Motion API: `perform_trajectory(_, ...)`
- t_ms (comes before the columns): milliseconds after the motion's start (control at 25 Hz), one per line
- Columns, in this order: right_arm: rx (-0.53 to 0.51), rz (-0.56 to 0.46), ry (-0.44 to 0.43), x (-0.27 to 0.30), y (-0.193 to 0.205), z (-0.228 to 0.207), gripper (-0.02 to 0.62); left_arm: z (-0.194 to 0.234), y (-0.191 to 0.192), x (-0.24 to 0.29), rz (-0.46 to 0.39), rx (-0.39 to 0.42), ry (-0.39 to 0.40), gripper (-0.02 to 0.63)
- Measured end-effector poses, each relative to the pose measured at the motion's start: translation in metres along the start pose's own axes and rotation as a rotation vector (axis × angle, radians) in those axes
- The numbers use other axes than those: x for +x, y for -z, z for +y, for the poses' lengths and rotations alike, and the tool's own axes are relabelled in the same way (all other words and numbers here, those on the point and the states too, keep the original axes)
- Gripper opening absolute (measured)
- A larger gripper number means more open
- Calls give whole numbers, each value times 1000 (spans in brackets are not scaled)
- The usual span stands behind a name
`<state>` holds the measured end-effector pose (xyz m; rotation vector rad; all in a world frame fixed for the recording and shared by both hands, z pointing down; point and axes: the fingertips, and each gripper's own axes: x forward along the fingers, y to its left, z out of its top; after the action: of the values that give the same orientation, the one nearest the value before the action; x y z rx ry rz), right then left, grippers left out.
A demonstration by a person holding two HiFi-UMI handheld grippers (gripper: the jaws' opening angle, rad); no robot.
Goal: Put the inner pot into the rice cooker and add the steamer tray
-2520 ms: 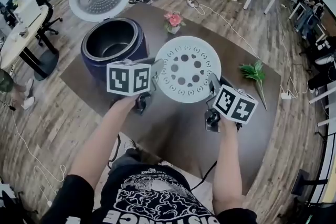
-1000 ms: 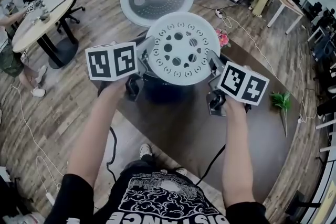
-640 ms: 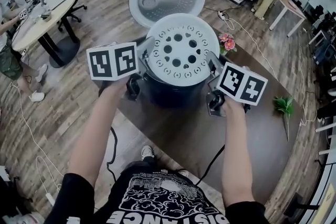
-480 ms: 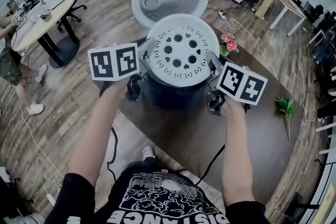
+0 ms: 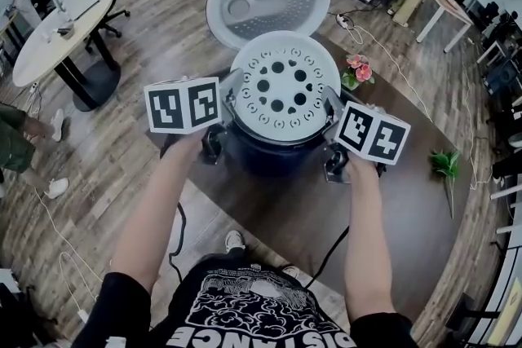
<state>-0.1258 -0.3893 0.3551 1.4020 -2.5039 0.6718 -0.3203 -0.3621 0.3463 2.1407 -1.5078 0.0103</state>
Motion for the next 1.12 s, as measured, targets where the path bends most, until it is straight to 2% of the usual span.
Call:
perform_trajectory(400,-18,25,53,8,7,-5,72,7,10,8,48,52,-1,75)
perform_trajectory(760,-108,57,131,8,-7,-6,99,2,-1,15,91,166,-21,83)
perform_trajectory(920,-176,66,163,14,8,-11,106,6,13,21,103,203,-30,91)
perform_trajectory(1120,-194,88,177,18,12,-13,109,10,19,24,125,246,-51,101)
